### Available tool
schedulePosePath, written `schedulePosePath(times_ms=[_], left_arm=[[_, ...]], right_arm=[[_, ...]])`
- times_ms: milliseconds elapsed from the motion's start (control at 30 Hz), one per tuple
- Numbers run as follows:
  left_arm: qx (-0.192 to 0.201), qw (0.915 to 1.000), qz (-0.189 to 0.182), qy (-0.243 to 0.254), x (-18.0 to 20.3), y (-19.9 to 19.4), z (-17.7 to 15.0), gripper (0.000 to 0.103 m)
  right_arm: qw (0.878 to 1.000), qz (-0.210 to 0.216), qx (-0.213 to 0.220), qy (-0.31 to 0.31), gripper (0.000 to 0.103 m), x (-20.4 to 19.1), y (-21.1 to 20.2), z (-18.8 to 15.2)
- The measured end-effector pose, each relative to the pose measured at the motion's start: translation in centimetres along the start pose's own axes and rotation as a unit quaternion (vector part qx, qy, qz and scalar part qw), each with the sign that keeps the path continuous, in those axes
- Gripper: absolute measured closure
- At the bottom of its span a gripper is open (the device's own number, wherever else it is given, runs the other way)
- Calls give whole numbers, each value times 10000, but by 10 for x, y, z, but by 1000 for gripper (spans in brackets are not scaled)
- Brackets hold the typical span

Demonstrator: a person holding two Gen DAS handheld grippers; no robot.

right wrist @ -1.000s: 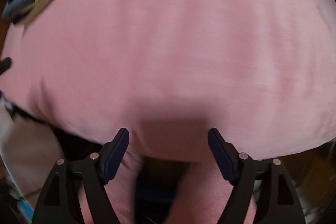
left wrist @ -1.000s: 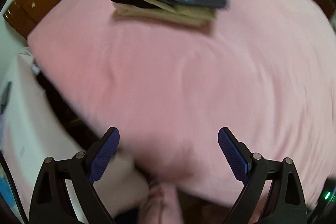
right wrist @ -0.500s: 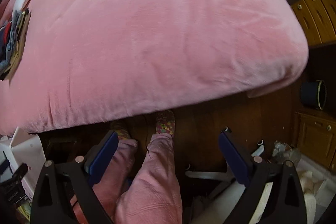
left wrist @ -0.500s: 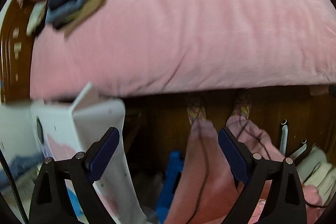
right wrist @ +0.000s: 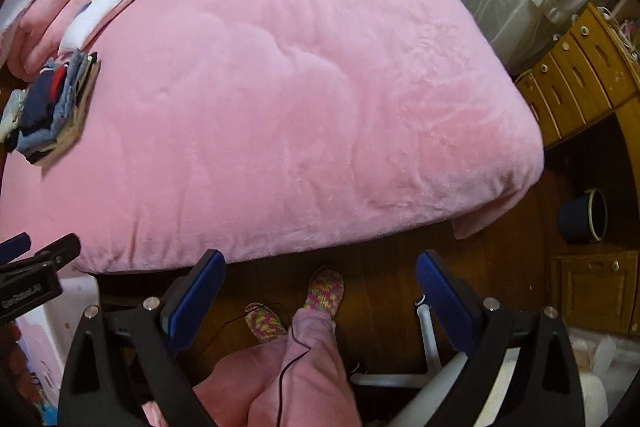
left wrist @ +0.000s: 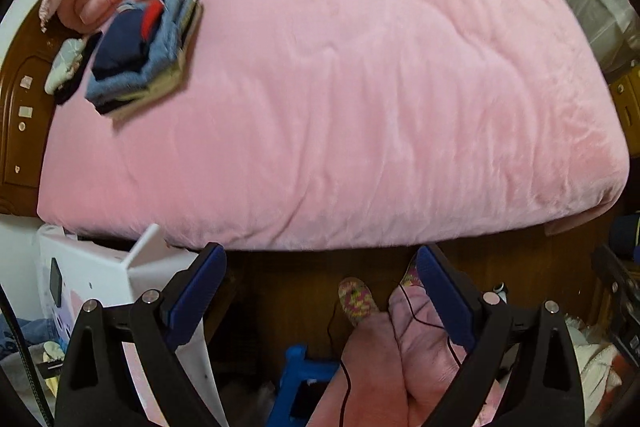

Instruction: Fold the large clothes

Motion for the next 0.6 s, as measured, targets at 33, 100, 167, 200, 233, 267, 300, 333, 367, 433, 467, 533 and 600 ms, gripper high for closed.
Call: schedulePosePath(times_ms=[33,100,167,200,233,267,300,333,367,433,467,533,600], left_arm=[[161,9998,-59,-25,-3,-7,3,8],[551,9982,-174,-134,-8,-27,6,8],[741,9962,-419,-204,-7,-42,8,8],[817,9941,-667,-242,-3,-53,8,8],[892,9925,-793,-265,-2,-59,9,8],[1004,9908,-871,-275,-1,-67,11,8],[1212,9886,-862,-216,0,-77,14,8],[1353,9879,-735,-166,0,-82,17,8],[1456,9874,-615,-124,-1,-85,19,8],[1513,9871,-478,-212,-2,-85,20,8],[1450,9878,-469,-332,-4,-83,18,8],[1299,9869,-636,-711,-6,-78,10,8],[1134,9874,-709,-843,-5,-69,2,8]], right_arm=[[9998,185,56,63,6,-7,-11,1],[9987,481,140,14,6,-20,-24,5],[9981,548,179,-214,6,-34,-37,11],[9978,538,234,-315,6,-39,-43,14],[9969,537,338,-473,6,-47,-51,21],[9960,555,421,-568,6,-51,-57,27],[9948,608,536,-623,6,-56,-64,34],[9938,684,637,-607,6,-60,-71,40],[9927,767,749,-546,6,-63,-78,46],[9907,821,943,-530,6,-66,-89,57],[9901,766,1007,-604,6,-67,-91,59],[9892,579,1063,-828,6,-69,-89,58],[9873,462,1120,-1032,6,-70,-85,55]])
Point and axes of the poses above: each gripper's, at about its wrist camera, not at the fingertips, and y roughly the way its jaws point, x to its right, z to its top, the point moved 9 cm from there along y, roughly the way its jaws point, and after that the axes turned 6 degrees about -y, right-handed, at the moved point
